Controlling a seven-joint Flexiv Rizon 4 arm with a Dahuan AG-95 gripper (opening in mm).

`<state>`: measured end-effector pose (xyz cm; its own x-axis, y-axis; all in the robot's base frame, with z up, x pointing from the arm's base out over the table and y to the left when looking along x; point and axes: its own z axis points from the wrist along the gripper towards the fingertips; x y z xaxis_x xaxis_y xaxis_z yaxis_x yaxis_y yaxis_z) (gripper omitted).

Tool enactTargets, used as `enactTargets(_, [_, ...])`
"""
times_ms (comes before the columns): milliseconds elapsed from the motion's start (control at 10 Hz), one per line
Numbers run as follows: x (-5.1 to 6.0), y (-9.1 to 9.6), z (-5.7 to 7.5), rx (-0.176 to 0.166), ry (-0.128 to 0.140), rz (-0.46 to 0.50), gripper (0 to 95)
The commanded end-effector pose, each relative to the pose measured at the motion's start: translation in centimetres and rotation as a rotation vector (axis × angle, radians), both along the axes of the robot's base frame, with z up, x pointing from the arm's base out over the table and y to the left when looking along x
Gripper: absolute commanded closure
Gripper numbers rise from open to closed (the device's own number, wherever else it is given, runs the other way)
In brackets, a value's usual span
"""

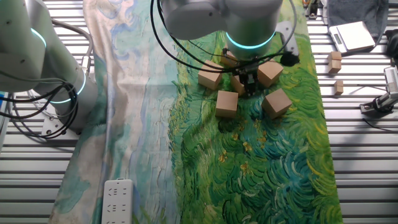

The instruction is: Stack the blocks into a pyramid shape

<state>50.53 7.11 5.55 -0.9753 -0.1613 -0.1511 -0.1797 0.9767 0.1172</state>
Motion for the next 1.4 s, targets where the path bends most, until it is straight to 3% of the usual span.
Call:
enactTargets(100, [0.02, 0.06, 0.23, 0.001, 0.004, 0.003, 19.0])
enactTargets(300, [0.03, 0.06, 0.27, -0.013, 0.018, 0.011, 19.0])
enactTargets(500, [0.03, 0.06, 0.26, -0.151, 0.029, 0.077, 19.0])
enactTargets(800, [0.19, 0.15, 0.24, -0.188, 0.02, 0.129, 19.0])
enactTargets(1400, [0.26, 0.19, 0.23, -0.203, -0.021, 0.278, 19.0])
